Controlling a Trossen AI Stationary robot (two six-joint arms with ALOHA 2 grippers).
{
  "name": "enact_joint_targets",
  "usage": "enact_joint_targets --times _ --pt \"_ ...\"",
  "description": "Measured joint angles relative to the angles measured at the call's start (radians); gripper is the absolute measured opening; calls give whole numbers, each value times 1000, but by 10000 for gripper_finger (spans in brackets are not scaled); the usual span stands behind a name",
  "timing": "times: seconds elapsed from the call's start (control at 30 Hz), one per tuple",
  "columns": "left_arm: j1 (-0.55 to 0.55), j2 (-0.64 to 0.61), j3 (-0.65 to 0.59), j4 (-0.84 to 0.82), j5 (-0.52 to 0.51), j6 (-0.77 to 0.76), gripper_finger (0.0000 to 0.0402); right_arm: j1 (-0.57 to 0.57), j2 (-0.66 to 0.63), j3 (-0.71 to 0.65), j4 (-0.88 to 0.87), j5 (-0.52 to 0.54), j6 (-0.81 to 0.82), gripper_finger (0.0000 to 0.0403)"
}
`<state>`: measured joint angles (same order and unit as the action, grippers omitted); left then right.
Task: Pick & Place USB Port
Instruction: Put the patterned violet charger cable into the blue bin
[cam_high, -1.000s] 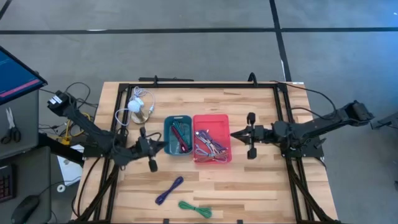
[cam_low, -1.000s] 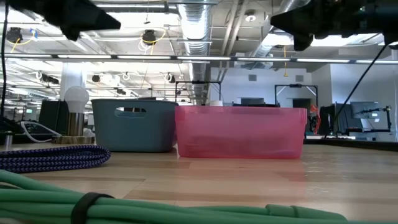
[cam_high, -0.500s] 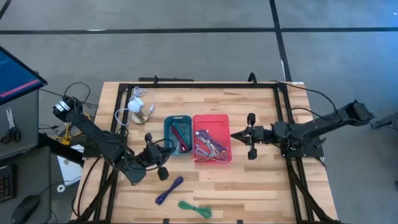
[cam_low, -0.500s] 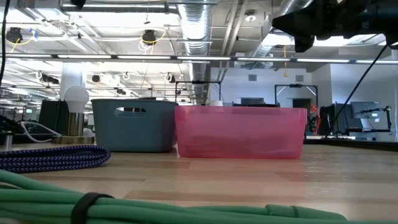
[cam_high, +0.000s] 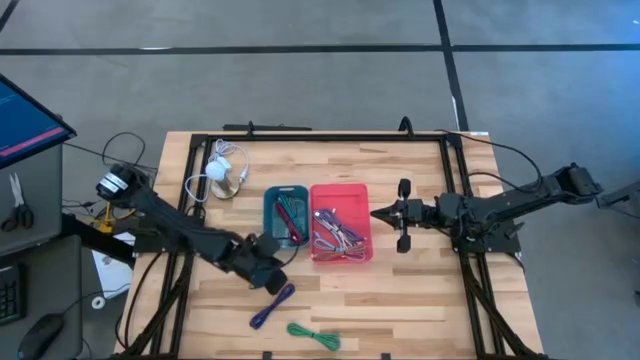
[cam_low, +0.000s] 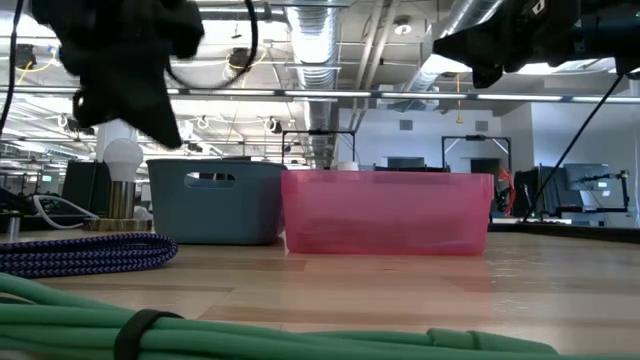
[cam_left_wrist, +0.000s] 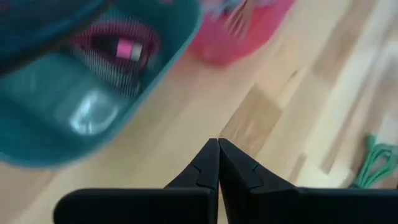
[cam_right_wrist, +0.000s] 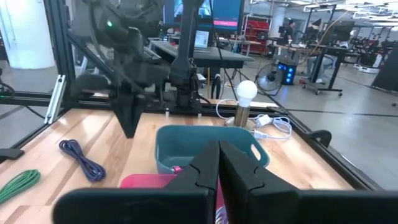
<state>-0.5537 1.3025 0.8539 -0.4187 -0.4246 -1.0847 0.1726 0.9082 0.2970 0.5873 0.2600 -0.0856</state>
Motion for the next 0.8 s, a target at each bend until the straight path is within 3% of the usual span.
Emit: enact_joint_targets --times 0.17,0.4,0.57,0.8 --pt "91 28 0 -22 203 -57 4 0 0 0 -2 0 0 3" --pt "134 31 0 34 374 -58 4 0 0 0 -19 0 -1 3" --pt "97 31 20 99 315 -58 4 -5 0 0 -27 0 -2 3" --pt "32 36 190 -117 180 -81 3 -11 0 0 -27 0 -2 3"
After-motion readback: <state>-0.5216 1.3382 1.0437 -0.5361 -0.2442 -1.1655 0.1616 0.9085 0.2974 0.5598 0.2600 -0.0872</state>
